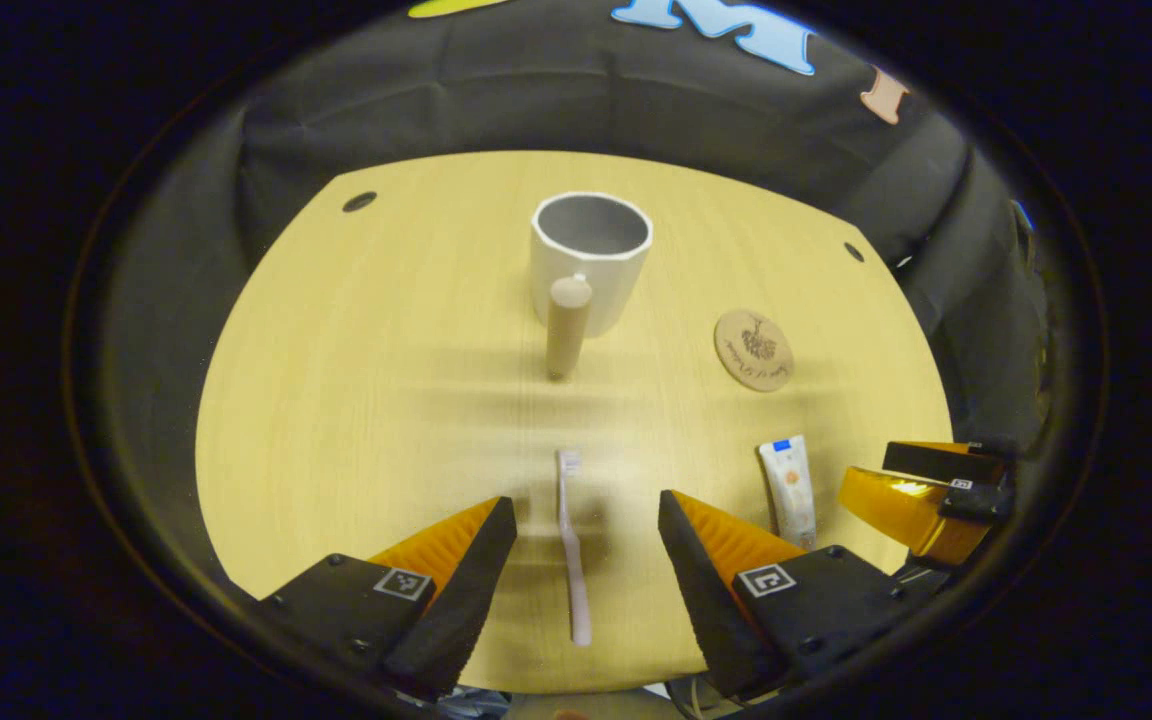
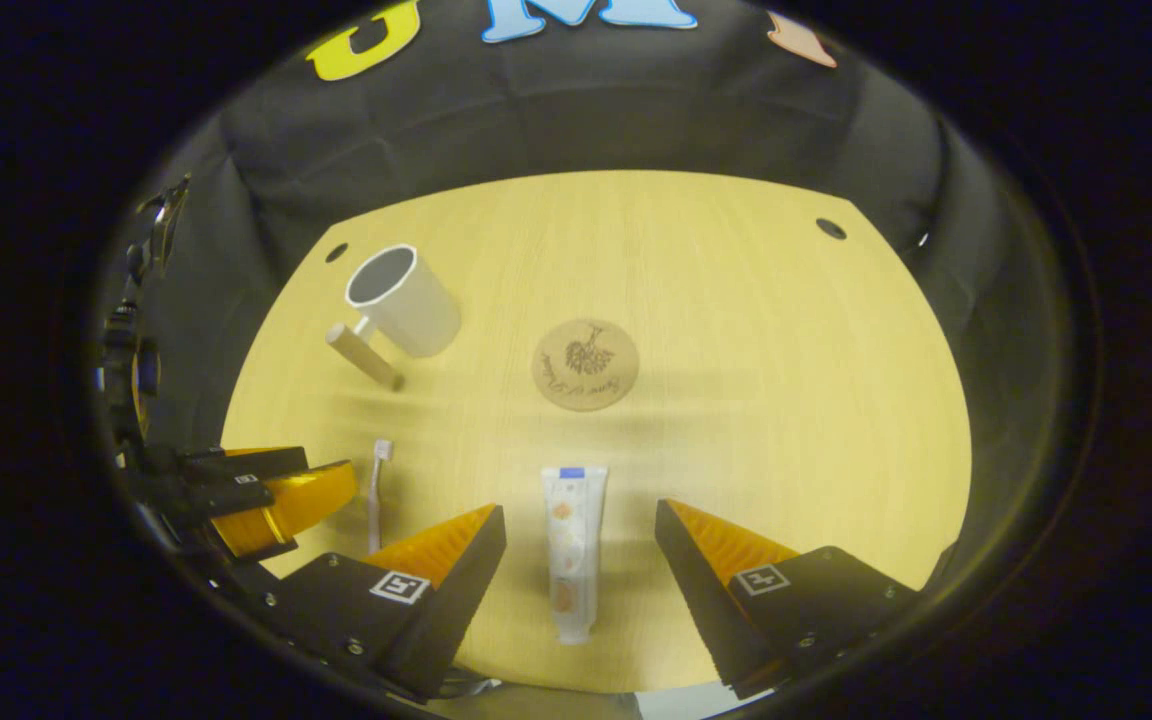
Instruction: Put the toothbrush and toothpaste on the desktop into the cup, then pick up the cup and place it on the coaster on the desktop.
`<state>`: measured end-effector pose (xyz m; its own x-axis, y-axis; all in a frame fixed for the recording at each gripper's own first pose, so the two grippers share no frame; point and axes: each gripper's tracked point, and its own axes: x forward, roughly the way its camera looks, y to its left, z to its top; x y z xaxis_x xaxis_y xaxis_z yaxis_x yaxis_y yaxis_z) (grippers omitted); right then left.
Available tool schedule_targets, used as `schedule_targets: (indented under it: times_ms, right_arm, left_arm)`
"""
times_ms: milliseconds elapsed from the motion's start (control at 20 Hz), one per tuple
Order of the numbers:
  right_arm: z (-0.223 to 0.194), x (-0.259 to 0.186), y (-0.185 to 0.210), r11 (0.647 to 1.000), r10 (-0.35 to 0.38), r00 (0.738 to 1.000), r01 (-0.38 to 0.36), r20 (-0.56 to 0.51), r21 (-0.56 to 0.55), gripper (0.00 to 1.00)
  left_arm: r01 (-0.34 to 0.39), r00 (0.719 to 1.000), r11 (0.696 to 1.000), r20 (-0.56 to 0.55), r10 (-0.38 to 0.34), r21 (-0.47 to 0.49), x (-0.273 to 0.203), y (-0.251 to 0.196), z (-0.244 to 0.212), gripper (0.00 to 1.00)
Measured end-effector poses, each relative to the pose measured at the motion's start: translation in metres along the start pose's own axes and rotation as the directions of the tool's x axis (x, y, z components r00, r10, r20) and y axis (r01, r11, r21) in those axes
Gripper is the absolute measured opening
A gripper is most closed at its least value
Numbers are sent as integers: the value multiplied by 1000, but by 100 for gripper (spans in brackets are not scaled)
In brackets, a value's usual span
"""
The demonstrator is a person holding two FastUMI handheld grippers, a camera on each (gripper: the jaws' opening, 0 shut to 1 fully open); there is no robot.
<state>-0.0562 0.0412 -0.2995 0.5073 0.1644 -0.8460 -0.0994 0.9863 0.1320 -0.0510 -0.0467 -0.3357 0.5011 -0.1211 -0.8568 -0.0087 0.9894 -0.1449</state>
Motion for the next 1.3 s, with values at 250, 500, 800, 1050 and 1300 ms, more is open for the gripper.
schedule_targets:
  times_ms: [250, 500, 800, 1050, 1300]
  right_arm:
    - [-31, 22, -3, 1000, -17, 994, 16, -109, -5, 94]
    - [-50, 36, -7, 999, -40, 985, 38, -170, -14, 95]
    - [-61, 47, -5, 998, -54, 976, 49, -211, -28, 94]
    - [-67, 53, -8, 996, -81, 970, 70, -229, -56, 85]
    - [-66, 55, -12, 993, -110, 967, 98, -229, -63, 80]
  left_arm:
    - [-32, 994, 999, -106, 28, -31, 20, 11, -28, 96]
    - [-60, 983, 998, -178, 54, -30, 34, 17, -49, 96]
    - [-95, 972, 995, -218, 88, -23, 41, 22, -60, 95]
    - [-136, 963, 991, -233, 136, 17, 44, 23, -61, 93]
    - [-140, 962, 990, -236, 137, 5, 44, 23, -61, 84]
